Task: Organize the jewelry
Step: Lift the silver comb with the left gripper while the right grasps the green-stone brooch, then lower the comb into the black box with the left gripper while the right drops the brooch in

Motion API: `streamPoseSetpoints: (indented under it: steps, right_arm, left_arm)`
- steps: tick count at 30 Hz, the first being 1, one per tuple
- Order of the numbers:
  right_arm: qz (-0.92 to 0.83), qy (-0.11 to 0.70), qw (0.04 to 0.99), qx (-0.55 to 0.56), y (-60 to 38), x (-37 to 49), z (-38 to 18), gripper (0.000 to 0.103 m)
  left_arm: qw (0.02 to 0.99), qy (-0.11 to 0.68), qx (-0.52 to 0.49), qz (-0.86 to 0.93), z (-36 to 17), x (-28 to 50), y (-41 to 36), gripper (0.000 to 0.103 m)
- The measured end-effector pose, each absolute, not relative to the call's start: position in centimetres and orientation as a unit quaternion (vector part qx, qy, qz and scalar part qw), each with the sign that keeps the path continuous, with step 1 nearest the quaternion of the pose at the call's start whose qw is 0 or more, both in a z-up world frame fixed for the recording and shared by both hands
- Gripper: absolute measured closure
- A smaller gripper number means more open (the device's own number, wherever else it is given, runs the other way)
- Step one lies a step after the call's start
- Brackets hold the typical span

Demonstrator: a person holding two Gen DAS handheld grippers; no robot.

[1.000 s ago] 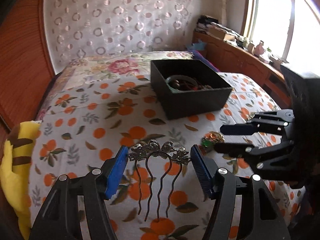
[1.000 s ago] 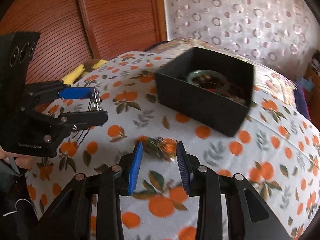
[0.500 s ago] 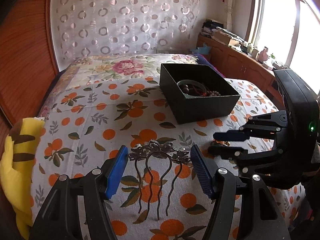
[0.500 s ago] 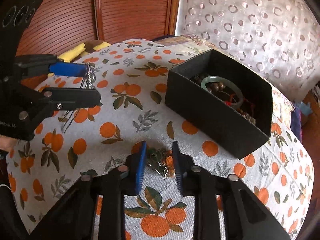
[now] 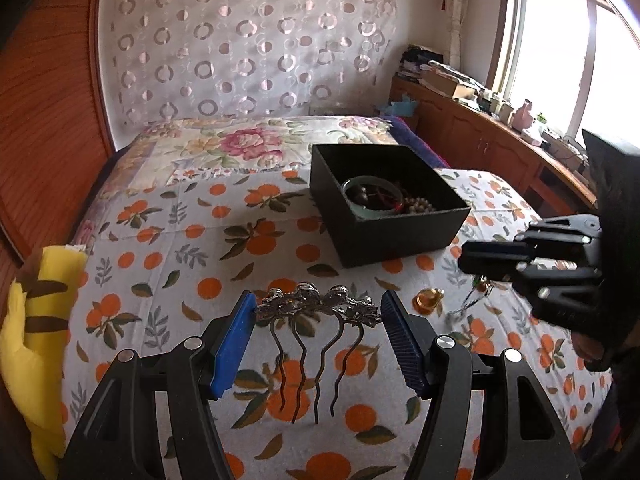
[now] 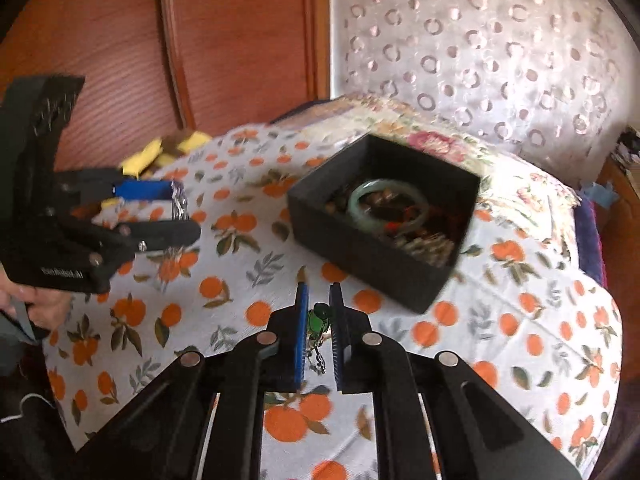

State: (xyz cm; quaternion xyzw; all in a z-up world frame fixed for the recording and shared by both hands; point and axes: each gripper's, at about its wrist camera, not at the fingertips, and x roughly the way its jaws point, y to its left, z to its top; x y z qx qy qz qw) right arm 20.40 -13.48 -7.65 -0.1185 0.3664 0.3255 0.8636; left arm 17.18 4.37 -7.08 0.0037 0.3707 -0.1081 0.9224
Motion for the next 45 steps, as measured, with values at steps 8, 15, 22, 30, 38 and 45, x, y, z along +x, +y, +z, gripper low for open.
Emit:
streamPoseSetpoints:
  steps: [8,15,22,30,38,45]
  right_arm:
    - [0.299,0.340,0.884,-0.116,-15.3,21.1,-5.3,0.091]
    - [0.276,0.325,0.897,-0.115,-16.2,22.9,-3.8,0.091]
    - [0.283,0.302,0.905,-0.104,-16.0,24.9,-1.6,0.091]
    - [0.297,0.310,0.899,-0.087,-15.3,28.2,-1.6,0.091]
    - [0.290,0.331,0.895,-0.076,-16.0,29.8,-3.5,0.090]
    - [0.259,0.339,0.902,-0.063,-18.8,29.8,-4.7,0.084]
  left_arm:
    - [0.931,0.345,0.006,-0.118,-5.0,18.2,2.7,0.041]
    - [0.938,0.324,0.013,-0.121,-3.0,19.4,1.5,0.041]
    - [0.947,0.297,0.015,-0.124,-0.3,20.6,0.6,0.041]
    - [0.951,0.282,0.018,-0.124,1.2,22.5,0.1,0.041]
    - [0.946,0.297,0.013,-0.131,0.1,25.3,-0.6,0.041]
    - [0.940,0.310,0.026,-0.142,-1.1,27.5,-2.2,0.041]
